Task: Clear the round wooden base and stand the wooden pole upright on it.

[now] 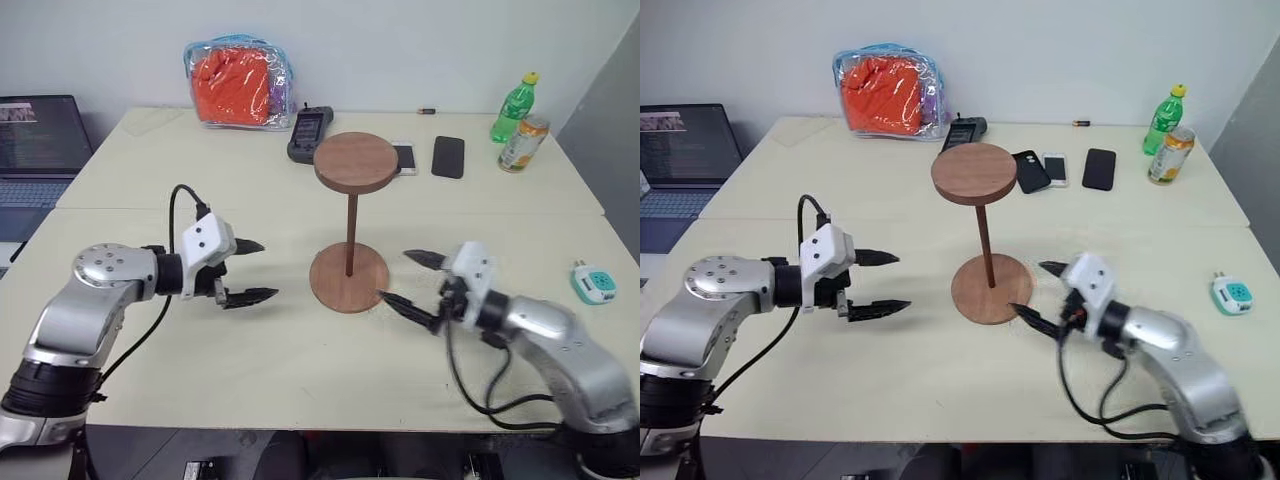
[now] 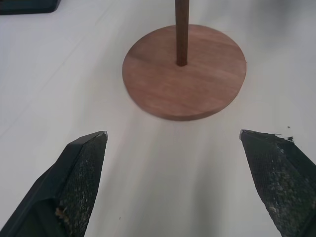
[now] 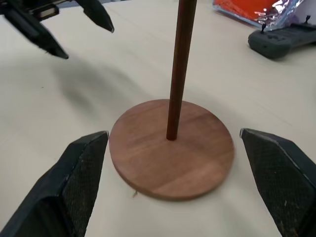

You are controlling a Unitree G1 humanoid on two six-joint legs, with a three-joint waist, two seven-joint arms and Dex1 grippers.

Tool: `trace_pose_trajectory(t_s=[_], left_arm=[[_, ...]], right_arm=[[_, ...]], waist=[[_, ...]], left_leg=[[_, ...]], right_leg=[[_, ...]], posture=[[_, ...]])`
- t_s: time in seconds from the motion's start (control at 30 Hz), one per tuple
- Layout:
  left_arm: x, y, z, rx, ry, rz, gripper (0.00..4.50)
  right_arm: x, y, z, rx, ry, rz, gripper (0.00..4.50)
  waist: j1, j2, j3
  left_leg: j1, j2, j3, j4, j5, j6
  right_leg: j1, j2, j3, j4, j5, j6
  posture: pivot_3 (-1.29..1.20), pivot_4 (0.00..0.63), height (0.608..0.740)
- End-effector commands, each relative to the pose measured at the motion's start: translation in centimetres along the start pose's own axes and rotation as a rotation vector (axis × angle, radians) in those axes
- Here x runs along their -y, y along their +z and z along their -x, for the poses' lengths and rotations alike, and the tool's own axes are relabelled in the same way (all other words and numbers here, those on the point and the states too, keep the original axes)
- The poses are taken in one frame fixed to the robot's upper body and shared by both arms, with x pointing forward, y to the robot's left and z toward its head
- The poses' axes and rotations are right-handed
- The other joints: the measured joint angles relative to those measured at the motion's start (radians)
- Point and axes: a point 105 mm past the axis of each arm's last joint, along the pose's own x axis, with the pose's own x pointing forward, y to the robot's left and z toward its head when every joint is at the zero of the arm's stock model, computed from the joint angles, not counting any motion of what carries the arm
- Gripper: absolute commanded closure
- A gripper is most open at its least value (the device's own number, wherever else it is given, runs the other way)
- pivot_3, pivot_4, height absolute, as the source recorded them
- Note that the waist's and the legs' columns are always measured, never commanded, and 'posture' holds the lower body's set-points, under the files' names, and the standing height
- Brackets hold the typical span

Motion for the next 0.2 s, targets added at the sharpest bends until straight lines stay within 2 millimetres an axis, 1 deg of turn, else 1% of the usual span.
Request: trace_pose_trajectory(t_s=[0.03,0.1,0.2], left_arm=[[-1.1,0.4,2.0,-0.009,0.041,-0.018,0.00],[-1.1,0.1,2.2,-0.030,0.039,-0.020,0.00],[-0.9,-0.2,2.4,-0.046,0.004,-0.022,0.00]], right_arm=[[0.5,1.6,3.1,-0.020,0.033,0.053,0.02],[0.7,1.6,4.5,-0.057,0.048,0.055,0.02],[0.8,1.6,5.1,-0.088,0.063,0.059,0.02]], waist=[[0.000,0.000,0.001],[0.000,0.000,0.001],[0.000,0.000,0.001]], left_leg=[[0.000,0.000,0.000,0.000,0.000,0.000],[0.000,0.000,0.000,0.000,0.000,0.000],[0.000,0.000,0.001,0.000,0.000,0.000]], right_leg=[[0.001,0.000,0.000,0.000,0.000,0.000],[0.001,0.000,0.000,0.000,0.000,0.000],[0.001,0.001,0.000,0.000,0.000,0.000]], posture=[[0.00,0.150,0.740],[0.00,0.150,0.740],[0.00,0.150,0.740]])
